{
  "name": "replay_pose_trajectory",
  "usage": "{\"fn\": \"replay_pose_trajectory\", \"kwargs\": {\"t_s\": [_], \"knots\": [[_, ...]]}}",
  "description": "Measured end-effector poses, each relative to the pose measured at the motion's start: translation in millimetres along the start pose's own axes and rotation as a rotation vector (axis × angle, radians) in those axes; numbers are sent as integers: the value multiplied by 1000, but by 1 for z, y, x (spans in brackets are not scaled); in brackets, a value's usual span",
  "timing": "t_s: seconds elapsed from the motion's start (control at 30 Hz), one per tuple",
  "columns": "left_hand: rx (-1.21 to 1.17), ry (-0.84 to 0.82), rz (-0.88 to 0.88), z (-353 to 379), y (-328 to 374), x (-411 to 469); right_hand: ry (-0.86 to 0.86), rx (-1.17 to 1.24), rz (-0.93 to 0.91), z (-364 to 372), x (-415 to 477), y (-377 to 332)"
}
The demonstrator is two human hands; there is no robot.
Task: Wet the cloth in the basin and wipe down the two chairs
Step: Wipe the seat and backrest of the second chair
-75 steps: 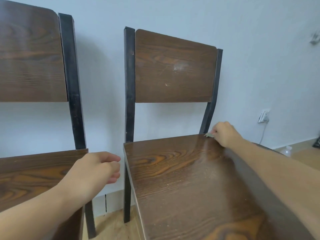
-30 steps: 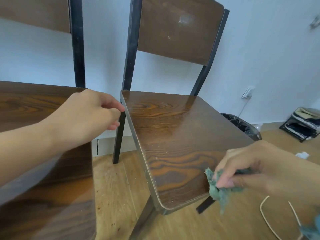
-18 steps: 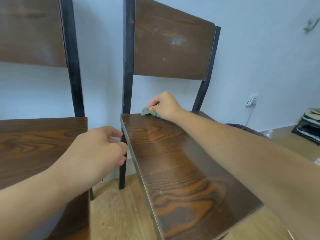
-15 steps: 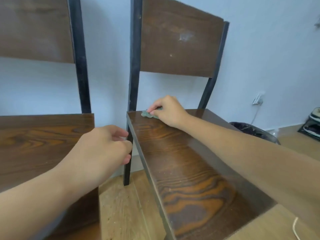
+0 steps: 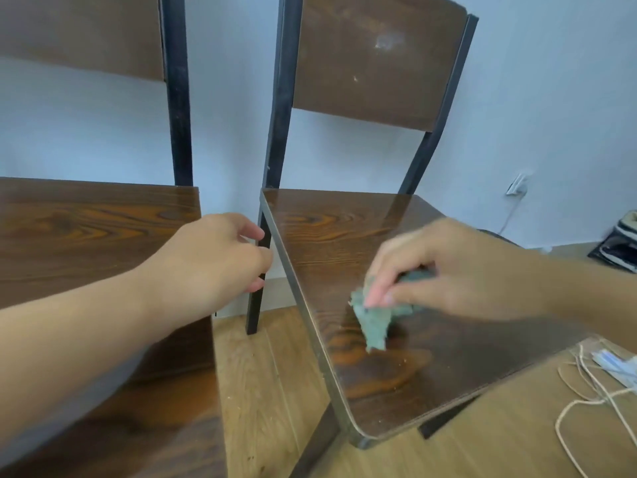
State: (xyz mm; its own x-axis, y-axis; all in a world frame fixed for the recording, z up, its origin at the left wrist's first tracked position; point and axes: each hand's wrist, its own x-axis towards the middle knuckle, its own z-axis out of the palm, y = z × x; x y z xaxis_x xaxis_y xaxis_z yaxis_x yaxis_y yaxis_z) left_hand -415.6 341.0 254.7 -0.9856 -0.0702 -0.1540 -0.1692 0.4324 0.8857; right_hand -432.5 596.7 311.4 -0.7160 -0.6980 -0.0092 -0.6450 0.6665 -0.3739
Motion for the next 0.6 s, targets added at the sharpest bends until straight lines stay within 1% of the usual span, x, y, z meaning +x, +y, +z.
{"fn": "replay_pose_trajectory", "kwargs": {"t_s": [0.03, 0.1, 0.13, 0.17, 0.23, 0.3, 0.37, 0.43, 0.5, 0.57, 0.6], "knots": [[13, 19, -5, 1, 0, -1, 81, -27, 11, -4, 31, 9], [46, 62, -16, 1, 4, -3, 298, -56, 58, -2, 96, 23], [45, 83, -31, 0, 5, -3, 340, -44, 74, 7, 118, 31], [31, 103, -42, 0, 7, -3, 333, -27, 84, 20, 132, 36], [14, 132, -41, -3, 8, -1, 338, -69, 79, 41, 136, 33], [-35, 161, -11, -7, 5, -1, 354, -57, 14, 49, 114, 18], [-85, 148, 9, -11, 6, -6, 317, -37, -98, 55, 69, 2], [-114, 124, -1, -13, 9, -8, 267, -9, -169, 61, 23, -12], [-130, 89, 19, -14, 16, -15, 226, 44, -184, 66, -13, -20], [-214, 43, 95, -14, 21, -23, 208, 99, -167, 69, -42, -25], [-257, 32, 101, -12, 24, -27, 189, 118, -166, 68, -55, -27]]}}
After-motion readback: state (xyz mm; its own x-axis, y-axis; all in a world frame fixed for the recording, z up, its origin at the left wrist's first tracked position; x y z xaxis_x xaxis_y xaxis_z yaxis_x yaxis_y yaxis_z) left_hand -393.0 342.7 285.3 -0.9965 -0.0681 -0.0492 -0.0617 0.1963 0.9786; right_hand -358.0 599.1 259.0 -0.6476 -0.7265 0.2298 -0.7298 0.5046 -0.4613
